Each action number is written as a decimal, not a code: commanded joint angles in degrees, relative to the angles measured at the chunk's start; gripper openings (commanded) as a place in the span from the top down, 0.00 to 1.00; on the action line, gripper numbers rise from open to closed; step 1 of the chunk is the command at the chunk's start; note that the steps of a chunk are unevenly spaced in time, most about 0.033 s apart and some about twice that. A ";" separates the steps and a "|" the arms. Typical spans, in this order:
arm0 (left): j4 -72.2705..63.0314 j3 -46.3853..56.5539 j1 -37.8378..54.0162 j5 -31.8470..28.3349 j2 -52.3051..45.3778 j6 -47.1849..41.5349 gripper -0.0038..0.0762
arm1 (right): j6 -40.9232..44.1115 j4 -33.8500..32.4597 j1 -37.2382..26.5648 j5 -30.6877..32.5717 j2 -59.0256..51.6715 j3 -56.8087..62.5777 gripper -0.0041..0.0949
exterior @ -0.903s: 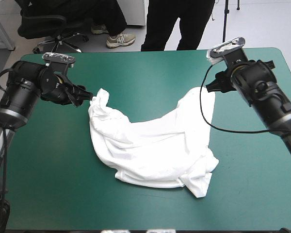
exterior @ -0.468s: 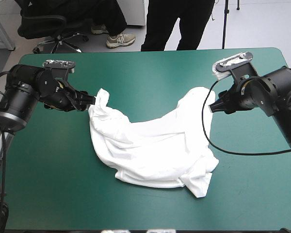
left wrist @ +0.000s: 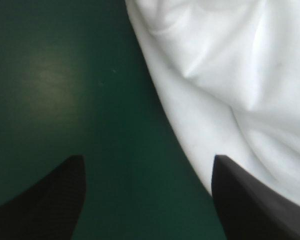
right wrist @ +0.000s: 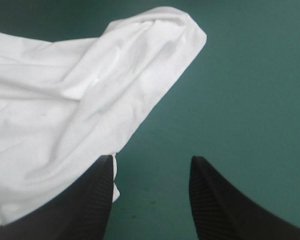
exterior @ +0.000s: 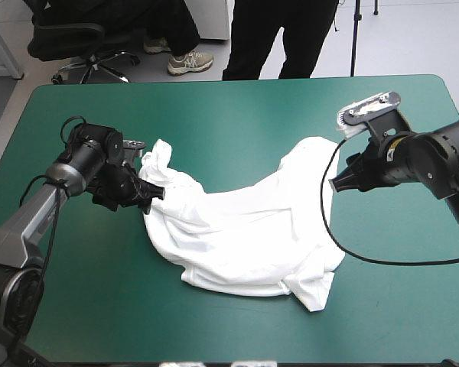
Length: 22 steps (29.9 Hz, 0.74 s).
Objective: Fold the cloth
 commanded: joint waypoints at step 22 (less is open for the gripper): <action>-5.04 -0.51 -0.15 -8.81 8.80 0.13 0.50 | -4.14 -3.20 -0.10 -5.80 -2.41 17.94 0.51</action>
